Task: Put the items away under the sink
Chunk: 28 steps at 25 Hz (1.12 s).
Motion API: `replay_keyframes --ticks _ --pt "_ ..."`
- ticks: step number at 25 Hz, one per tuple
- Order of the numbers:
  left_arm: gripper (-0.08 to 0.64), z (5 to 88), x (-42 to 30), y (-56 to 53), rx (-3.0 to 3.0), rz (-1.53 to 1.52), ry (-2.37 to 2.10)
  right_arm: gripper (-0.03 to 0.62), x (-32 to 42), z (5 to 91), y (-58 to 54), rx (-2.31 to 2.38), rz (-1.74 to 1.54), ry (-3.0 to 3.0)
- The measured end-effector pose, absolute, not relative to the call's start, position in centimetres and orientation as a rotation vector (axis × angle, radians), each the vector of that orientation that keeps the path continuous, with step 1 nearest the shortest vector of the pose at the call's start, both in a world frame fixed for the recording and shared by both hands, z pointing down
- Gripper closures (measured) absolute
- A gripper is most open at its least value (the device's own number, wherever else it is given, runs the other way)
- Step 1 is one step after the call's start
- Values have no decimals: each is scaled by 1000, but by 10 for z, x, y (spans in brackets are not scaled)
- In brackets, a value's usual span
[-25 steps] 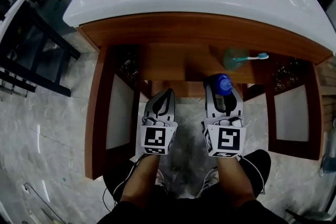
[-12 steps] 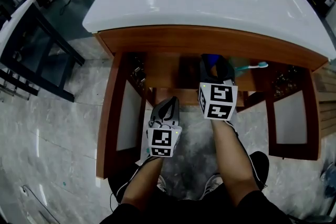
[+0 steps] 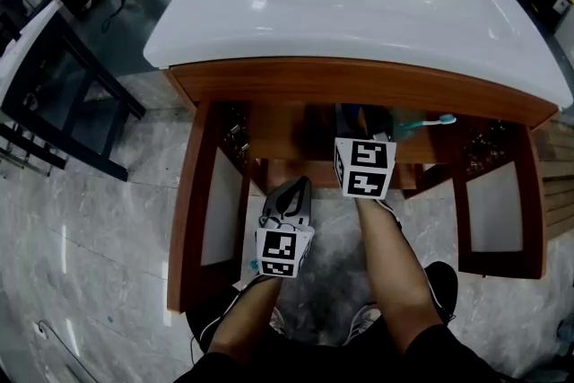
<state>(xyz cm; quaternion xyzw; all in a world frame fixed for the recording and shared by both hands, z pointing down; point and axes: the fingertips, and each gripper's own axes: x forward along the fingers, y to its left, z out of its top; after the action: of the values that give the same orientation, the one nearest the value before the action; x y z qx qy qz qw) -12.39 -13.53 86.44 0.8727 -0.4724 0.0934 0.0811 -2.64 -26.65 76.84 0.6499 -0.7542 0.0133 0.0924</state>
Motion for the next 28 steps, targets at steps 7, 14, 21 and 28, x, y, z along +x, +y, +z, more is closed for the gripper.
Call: replay_keyframes --ticks 7,14,21,28 --pt "541 863 -119 -136 2618 263 -1401 405 -24 775 -268 1932 40 -2224" --pt "541 859 -116 -136 2629 250 -1408 377 -16 771 -237 1965 40 -2242" --pt "541 836 -110 -128 2640 185 -1412 470 -9 764 -179 1907 16 -2288" --pt "541 752 -103 -98 2625 155 -1358 572 -3 719 -137 1809 148 -2269"
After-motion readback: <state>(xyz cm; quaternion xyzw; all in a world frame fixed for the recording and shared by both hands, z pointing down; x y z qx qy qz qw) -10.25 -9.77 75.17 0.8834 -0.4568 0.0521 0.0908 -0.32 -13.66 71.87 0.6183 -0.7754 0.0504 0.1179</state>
